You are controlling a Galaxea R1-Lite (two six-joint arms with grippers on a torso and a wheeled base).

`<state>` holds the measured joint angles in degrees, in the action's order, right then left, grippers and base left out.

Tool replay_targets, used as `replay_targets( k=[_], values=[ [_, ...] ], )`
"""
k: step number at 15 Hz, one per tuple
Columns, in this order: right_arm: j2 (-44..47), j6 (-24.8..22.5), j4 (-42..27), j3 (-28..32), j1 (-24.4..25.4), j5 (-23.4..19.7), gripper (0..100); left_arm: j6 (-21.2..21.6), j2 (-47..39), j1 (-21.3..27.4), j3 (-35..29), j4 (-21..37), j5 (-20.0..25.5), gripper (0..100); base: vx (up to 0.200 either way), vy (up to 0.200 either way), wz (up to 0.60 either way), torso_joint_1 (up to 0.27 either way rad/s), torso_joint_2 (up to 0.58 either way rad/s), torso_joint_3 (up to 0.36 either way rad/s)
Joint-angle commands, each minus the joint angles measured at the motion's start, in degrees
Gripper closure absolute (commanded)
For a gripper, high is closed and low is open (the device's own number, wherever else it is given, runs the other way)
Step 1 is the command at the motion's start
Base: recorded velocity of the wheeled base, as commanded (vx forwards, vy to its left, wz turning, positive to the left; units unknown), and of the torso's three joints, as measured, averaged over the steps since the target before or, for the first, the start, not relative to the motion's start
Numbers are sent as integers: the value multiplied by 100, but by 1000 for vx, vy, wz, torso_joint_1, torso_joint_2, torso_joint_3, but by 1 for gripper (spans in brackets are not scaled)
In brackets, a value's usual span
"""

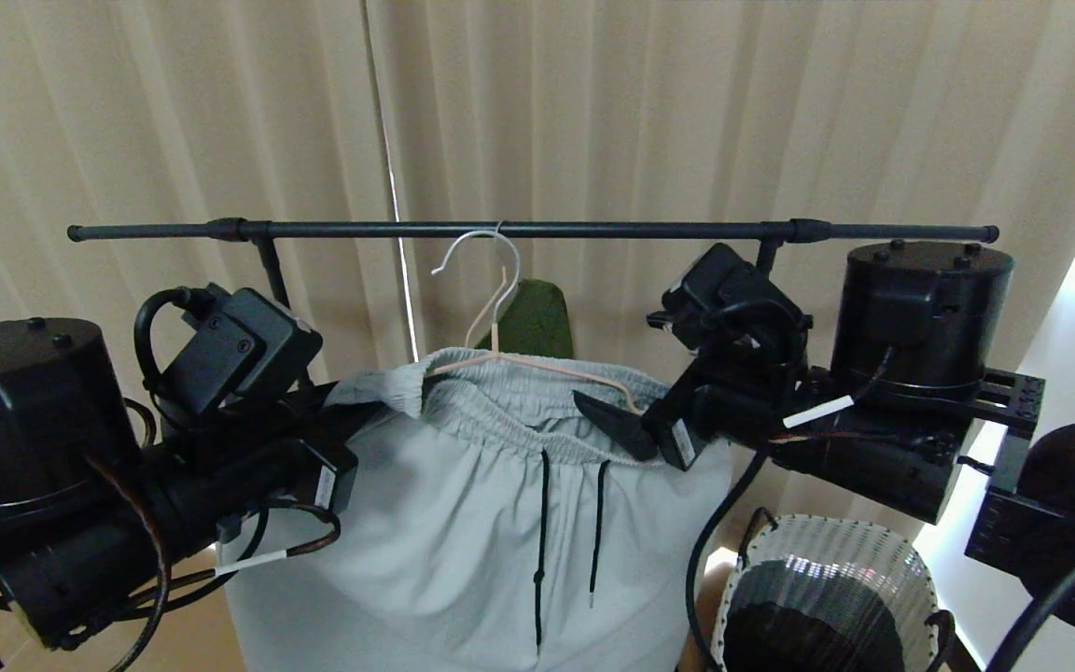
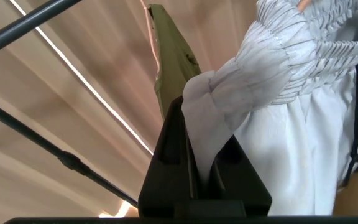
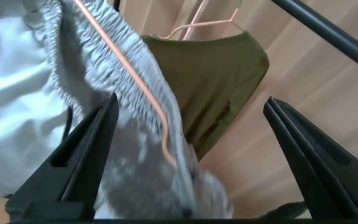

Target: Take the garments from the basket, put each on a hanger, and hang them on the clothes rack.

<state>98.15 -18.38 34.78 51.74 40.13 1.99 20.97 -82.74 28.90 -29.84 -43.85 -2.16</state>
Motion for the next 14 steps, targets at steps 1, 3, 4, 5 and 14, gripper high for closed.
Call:
replay_targets(
  k=[1, 3, 4, 5, 14],
  values=[
    [319, -25, 2, 196, 21, 30, 0, 4, 3, 10, 14, -1, 5, 100, 0, 0, 0, 0, 0, 0],
    [389, -104, 2, 232, 21, 30, 0, -14, 30, 45, 14, -1, 14, 100, 0, 0, 0, 0, 0, 0],
    [451, -104, 11, 249, 21, 30, 100, -23, 47, 45, 22, -18, 14, 100, 0, 0, 0, 0, 0, 0],
    [477, -104, 11, 267, 21, 30, 100, -31, 47, 45, 40, -106, 14, 100, 0, 0, 0, 0, 0, 0],
    [504, -95, 29, 363, 65, 30, 100, -23, 38, 45, 172, -379, 31, 100, 0, 0, 0, 0, 0, 0]
  ],
)
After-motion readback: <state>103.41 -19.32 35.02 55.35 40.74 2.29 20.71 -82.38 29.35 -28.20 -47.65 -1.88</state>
